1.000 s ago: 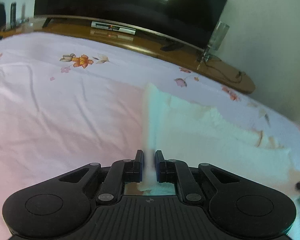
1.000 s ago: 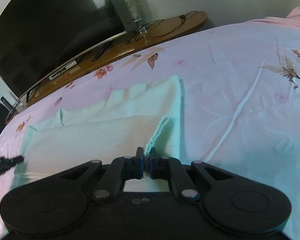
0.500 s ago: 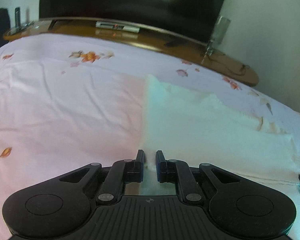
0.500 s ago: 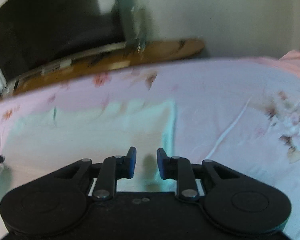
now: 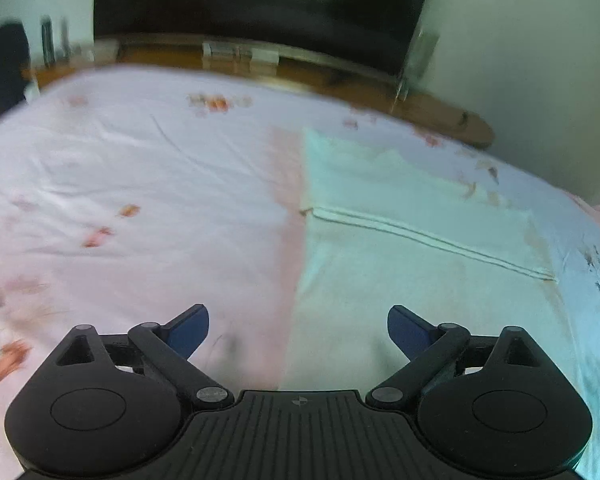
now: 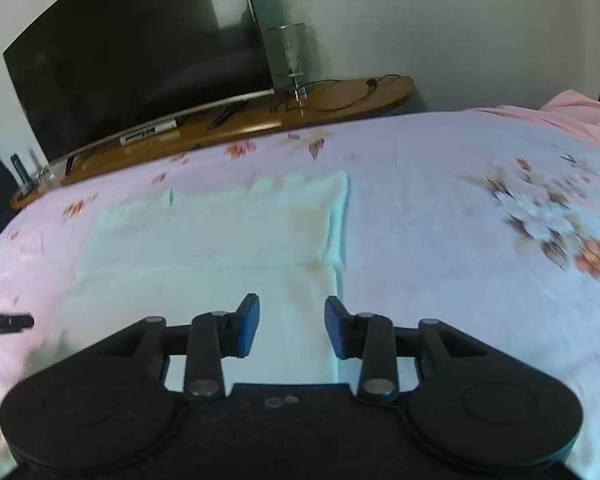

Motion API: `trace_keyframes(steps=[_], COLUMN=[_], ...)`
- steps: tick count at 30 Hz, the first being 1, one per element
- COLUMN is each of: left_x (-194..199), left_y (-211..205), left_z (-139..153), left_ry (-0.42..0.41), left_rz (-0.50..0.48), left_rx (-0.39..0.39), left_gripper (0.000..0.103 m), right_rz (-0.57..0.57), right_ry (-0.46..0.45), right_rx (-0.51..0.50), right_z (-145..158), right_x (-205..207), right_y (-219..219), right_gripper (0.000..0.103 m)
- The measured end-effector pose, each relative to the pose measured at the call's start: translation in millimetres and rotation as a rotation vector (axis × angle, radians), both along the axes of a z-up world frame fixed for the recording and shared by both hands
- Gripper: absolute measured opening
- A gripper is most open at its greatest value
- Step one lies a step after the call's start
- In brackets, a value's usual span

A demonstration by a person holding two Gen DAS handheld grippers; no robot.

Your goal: Fold small clothes

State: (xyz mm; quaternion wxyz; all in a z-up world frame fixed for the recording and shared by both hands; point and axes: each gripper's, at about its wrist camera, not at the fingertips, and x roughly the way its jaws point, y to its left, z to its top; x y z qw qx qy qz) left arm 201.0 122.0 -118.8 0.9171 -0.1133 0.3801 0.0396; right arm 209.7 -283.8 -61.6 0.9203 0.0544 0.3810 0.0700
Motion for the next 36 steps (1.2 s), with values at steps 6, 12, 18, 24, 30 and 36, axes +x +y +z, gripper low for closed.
trace_keyframes(steps=[6,12,18,24,30,36], left_x=[-52.3,-97.1,-123.5,-148.4,-174.3,-185.1], left_y=[-7.6,-16.5,-19.5,-17.7,-1.1,8.6], left_z=[-7.1,-12.2,-15.5,-19.3,-31.0,-43.4], left_ry=[0.069,0.066,0.069,0.081,0.119,0.125], left_rz=[-0.064,-0.116,-0.139,-0.161,-0.143,-0.136], left_rx=[0.017,0.052,0.061,0.052,-0.050,-0.123], left_gripper=[0.095,0.095,0.095,0.095,0.094,0.082], right_rz=[-0.012,-0.060,-0.144,-0.223,-0.192,-0.161], right_ry=[0.059,-0.027,0.097,-0.241,0.004,0.099], right_rx=[0.006,0.011,0.126,-0.169,-0.085,-0.005], right_z=[-10.5,2.0,-1.7,26.1,-8.3,-38.0], right_x=[-71.2,-137.3,-155.1,-213.4,-204.6,-198.0], right_y=[-0.2,2.1,-14.8,8.5,-1.3,4.7], right_gripper=[0.048,0.100,0.097,0.103,0.056,0.056])
